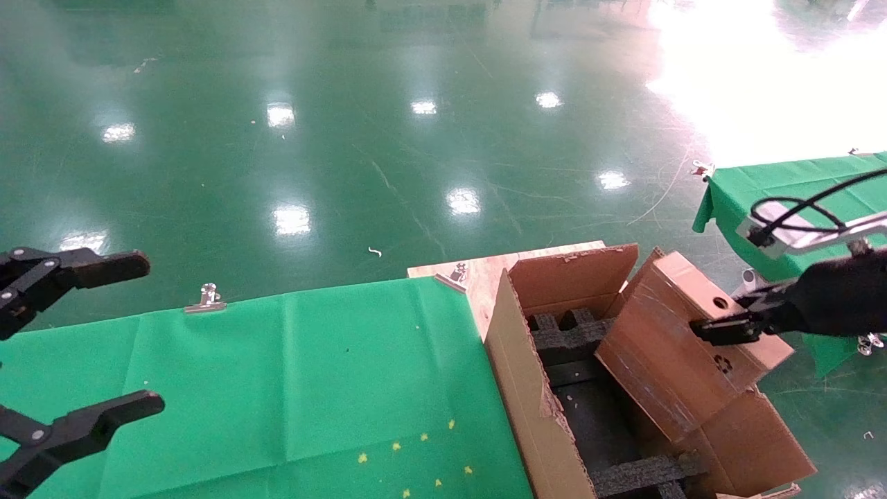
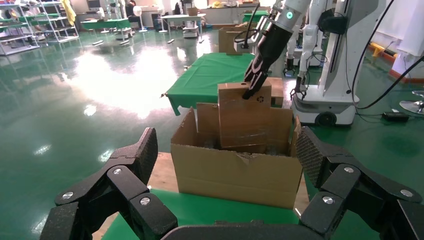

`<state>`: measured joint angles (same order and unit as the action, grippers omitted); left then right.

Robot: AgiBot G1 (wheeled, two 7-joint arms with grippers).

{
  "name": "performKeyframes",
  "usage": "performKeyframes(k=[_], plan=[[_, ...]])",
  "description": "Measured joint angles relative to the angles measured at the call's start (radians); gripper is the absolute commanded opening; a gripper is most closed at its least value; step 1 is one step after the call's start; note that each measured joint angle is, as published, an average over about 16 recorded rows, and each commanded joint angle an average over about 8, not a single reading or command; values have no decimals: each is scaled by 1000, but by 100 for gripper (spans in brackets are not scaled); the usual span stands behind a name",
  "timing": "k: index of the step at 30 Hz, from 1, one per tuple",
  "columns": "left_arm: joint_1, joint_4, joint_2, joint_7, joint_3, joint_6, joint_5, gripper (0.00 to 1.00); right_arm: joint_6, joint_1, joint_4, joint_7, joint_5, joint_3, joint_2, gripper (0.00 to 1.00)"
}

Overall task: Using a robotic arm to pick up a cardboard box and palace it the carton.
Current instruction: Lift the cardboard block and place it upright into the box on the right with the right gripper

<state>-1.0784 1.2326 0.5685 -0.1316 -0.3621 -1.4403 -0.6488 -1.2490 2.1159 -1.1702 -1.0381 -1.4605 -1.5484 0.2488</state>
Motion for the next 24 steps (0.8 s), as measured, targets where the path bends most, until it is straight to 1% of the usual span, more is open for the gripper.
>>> performKeyframes(k=[4,7,10,18,24], plan=[[0,0,0,0,0,0,0,100,47,-14,-73,-114,-47,-14,-30,0],[0,0,0,0,0,0,0,100,72,-21,-107,-168,-72,-21,-43,0],[0,0,0,0,0,0,0,100,85,-25,-123,-198,-85,-24,-50,0],[0,0,0,0,0,0,1,100,109,-33,-136,-235,-107,-29,-50,0],[0,0,0,0,0,0,1,100,145,-52,-156,-296,-140,-42,-46,0]])
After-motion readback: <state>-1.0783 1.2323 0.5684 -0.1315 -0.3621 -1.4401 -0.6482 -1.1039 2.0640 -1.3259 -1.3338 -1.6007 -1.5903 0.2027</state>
